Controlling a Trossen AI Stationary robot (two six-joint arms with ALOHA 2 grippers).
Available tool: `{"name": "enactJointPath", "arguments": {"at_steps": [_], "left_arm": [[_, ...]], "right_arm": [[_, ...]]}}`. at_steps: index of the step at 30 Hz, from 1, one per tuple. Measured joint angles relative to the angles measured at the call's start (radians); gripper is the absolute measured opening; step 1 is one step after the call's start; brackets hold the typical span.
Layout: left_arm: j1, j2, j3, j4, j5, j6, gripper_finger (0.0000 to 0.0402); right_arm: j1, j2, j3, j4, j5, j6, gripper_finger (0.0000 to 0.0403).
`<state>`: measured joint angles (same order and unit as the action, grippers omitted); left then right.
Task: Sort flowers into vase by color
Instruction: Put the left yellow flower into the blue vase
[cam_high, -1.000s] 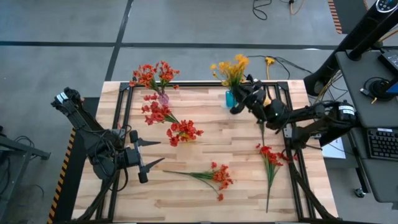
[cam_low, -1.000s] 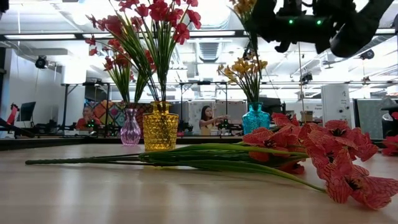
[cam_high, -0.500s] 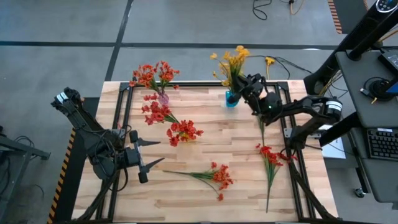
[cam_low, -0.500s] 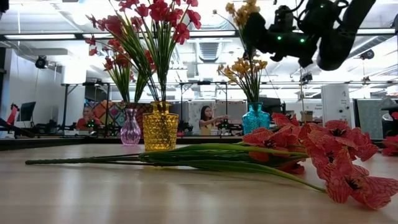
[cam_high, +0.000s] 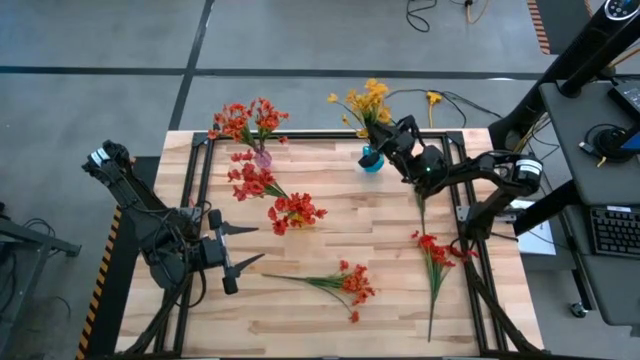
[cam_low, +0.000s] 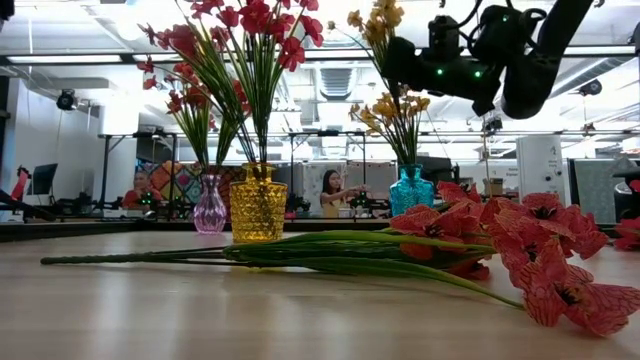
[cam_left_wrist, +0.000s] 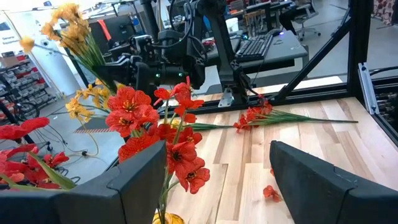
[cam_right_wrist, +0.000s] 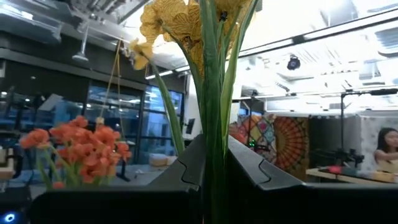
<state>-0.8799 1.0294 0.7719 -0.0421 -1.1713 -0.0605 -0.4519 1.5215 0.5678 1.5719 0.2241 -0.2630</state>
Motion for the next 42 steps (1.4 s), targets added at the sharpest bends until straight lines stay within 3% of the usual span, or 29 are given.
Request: {"name": "enactJointPath", "arguments": {"at_steps": [10,42], "left_arm": [[0.000,0.000,0.000,0.001,0.000,0.000,0.0268],[0.000,0.000,0.000,-0.004,0.003,0.000,0.0268]], "right_arm": [[-0.066,0.051,0.000,-0.003,-0.025,0.058,0.0033],[-0.071,0.053,-0.001,-0.056,-0.049,0.051,0.0034]]}}
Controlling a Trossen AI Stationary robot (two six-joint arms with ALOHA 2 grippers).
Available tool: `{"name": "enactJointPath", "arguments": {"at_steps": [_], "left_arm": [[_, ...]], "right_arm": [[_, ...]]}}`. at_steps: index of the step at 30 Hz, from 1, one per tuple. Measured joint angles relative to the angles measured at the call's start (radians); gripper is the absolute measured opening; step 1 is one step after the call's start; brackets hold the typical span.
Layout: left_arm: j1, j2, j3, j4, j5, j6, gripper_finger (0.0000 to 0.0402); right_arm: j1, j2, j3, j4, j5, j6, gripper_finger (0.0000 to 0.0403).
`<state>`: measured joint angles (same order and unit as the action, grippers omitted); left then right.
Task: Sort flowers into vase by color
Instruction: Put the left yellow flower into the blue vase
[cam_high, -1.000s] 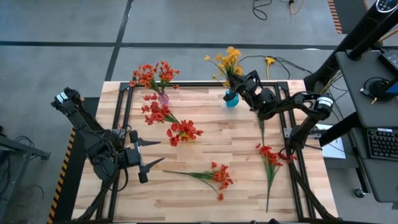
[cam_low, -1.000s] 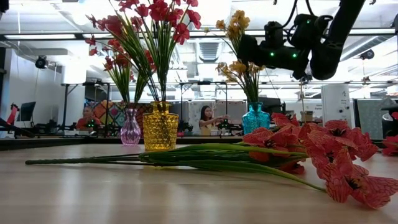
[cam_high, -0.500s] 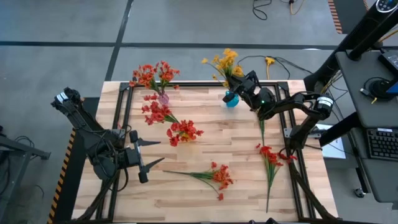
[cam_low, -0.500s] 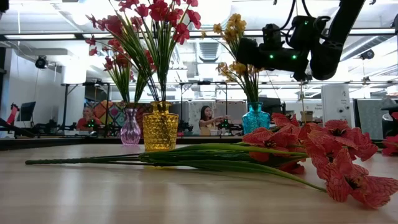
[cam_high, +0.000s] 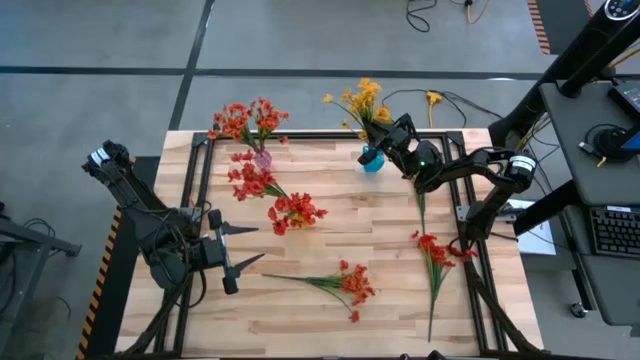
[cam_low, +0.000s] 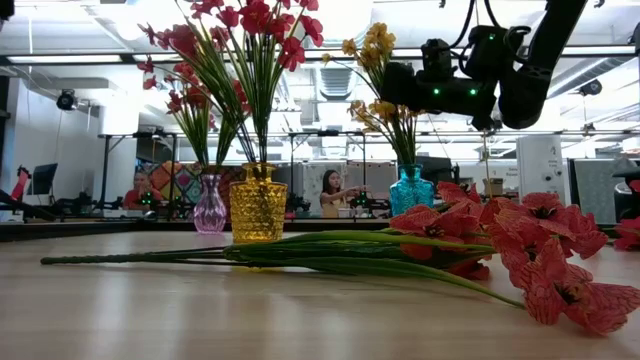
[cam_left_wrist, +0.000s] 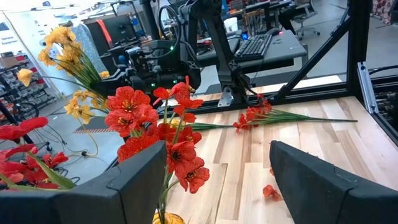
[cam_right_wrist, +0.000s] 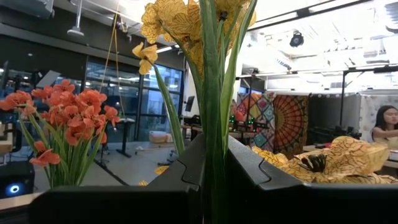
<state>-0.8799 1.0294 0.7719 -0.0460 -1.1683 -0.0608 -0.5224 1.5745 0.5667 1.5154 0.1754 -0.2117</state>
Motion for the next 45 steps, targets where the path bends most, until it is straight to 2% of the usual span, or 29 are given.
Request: {"name": "enactJointPath", "arguments": {"at_steps": [16,27,37,42,45], "left_arm": [[0.000,0.000,0.000,-0.001,0.001,0.000,0.0268],[0.000,0.009,0.000,-0.004,0.002,0.000,0.0268],[0.000,0.016,-0.002,-0.004,0.002,0.000,0.0268],[0.000,0.016,-0.002,-0.003,0.002,0.000,0.0268],[0.000,0.016,-0.002,-0.003,0.002,-0.001,0.0268]], "right_arm": [[0.000,0.000,0.000,-0.002,0.000,-0.009,0.0040],[0.001,-0.004,0.000,-0.019,0.002,0.004,0.0131],[0.020,-0.110,-0.001,-0.261,0.015,0.020,0.0191],[0.042,-0.216,-0.001,-0.452,0.121,-0.009,0.0207],[0.049,-0.296,-0.001,-0.595,0.140,-0.007,0.0213]]}}
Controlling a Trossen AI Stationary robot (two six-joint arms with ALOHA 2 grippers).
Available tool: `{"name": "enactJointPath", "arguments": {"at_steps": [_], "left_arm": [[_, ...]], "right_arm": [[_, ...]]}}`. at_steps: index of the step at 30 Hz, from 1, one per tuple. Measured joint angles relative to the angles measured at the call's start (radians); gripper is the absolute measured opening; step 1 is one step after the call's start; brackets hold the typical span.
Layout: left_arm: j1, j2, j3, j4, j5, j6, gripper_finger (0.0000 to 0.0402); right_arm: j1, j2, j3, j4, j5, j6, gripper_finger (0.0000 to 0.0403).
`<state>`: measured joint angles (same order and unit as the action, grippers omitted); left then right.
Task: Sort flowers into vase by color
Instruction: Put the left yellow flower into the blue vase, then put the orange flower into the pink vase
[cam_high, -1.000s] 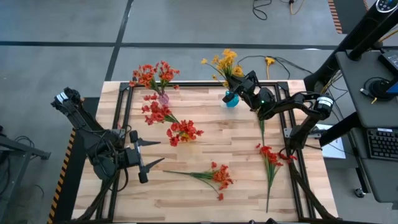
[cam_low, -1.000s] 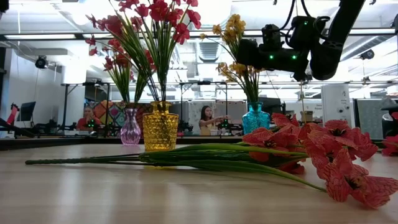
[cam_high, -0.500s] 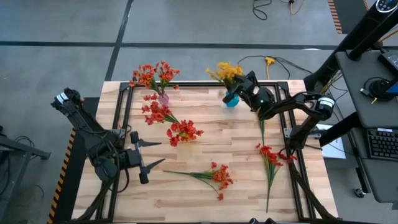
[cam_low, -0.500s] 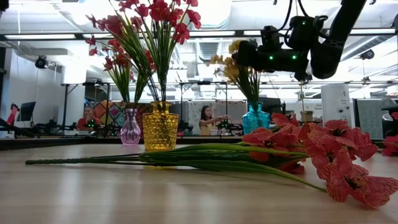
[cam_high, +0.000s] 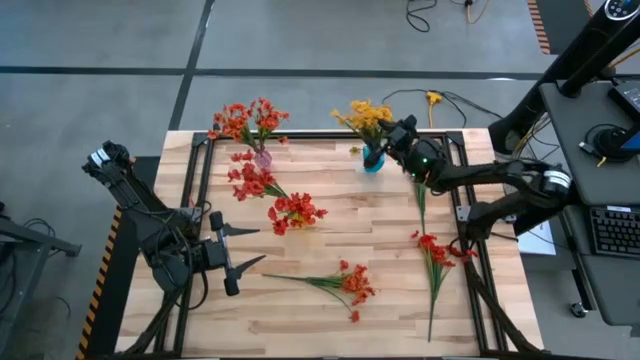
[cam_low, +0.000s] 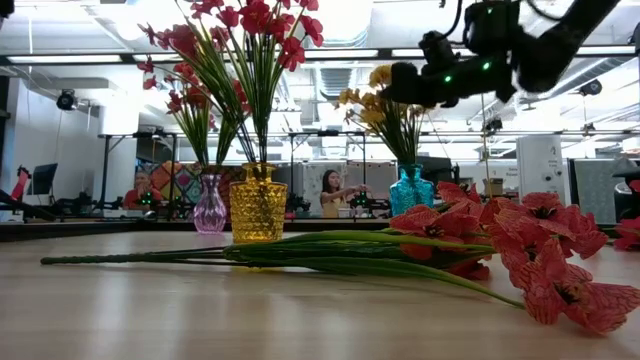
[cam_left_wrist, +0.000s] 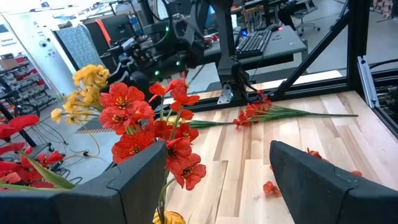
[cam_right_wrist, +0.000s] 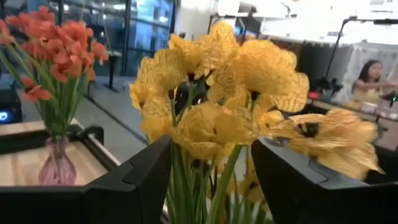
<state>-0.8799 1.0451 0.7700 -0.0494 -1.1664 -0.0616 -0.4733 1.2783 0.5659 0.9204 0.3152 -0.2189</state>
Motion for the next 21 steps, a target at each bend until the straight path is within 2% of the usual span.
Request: {"name": "enactJointPath", "arguments": {"at_steps": [11,21], "left_arm": [[0.000,0.000,0.000,0.000,0.000,-0.011,0.0268],[0.000,0.000,0.000,0.000,0.002,-0.026,0.0268]], "right_arm": [[0.038,-0.228,0.000,-0.379,-0.001,0.128,0.0217],[0.137,-0.324,0.000,-0.600,-0.001,0.290,0.0217]]}}
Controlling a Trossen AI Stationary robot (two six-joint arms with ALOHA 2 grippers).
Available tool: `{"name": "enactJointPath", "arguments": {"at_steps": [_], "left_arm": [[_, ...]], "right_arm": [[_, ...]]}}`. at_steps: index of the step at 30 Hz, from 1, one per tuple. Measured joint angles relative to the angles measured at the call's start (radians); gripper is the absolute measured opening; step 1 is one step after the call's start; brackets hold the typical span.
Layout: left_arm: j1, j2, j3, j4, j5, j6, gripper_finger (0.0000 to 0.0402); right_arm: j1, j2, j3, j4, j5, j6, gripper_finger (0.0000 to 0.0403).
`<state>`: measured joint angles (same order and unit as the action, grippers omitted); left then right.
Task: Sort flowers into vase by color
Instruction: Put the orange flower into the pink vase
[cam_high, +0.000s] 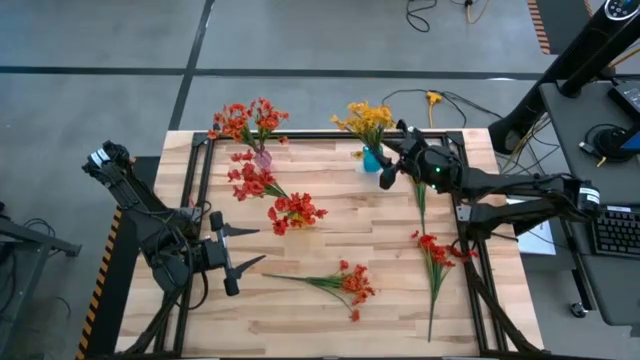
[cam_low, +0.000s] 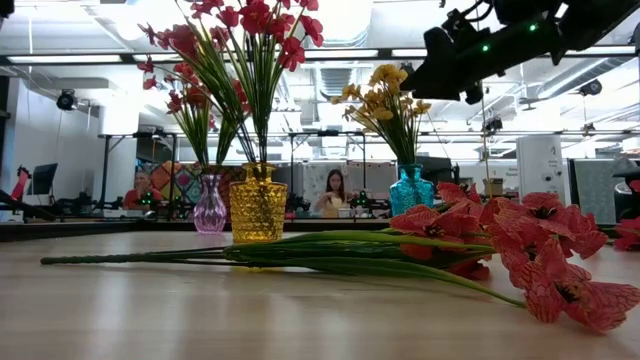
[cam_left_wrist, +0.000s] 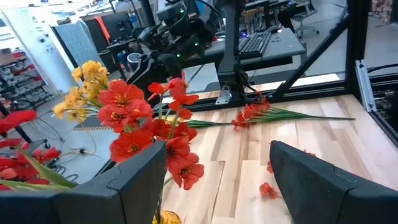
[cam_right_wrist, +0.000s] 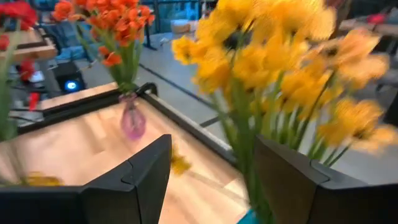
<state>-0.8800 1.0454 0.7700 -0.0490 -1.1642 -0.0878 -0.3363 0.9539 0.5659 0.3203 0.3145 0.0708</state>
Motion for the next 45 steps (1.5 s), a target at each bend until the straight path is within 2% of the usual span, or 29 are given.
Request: {"name": "enactJointPath", "arguments": {"at_steps": [12,18,26,28,30,39,45], "left_arm": [[0.000,0.000,0.000,0.000,0.106,-0.009,0.0268],[0.000,0.021,0.000,0.002,0.215,-0.054,0.0268],[0.000,0.106,0.003,0.007,0.250,-0.080,0.0268],[0.000,0.133,0.013,0.003,0.292,-0.107,0.0268],[0.000,0.165,0.028,0.000,0.326,-0.122,0.0268],[0.000,0.346,0.181,-0.071,0.337,-0.149,0.0268],[0.017,0.477,0.242,-0.123,0.418,-0.285,0.0268]], "right_arm": [[0.212,0.004,0.008,-0.226,-0.004,0.286,0.0215],[0.326,0.011,0.110,-0.504,-0.008,0.412,0.0215],[0.479,0.018,0.217,-0.801,-0.009,0.548,0.0215],[0.518,0.018,0.225,-0.847,-0.011,0.589,0.0215],[0.555,0.018,0.229,-0.879,-0.016,0.628,0.0215],[0.674,0.018,0.229,-0.900,-0.139,0.749,0.0215],[0.737,0.018,0.229,-0.903,-0.169,0.807,0.0215]]}}
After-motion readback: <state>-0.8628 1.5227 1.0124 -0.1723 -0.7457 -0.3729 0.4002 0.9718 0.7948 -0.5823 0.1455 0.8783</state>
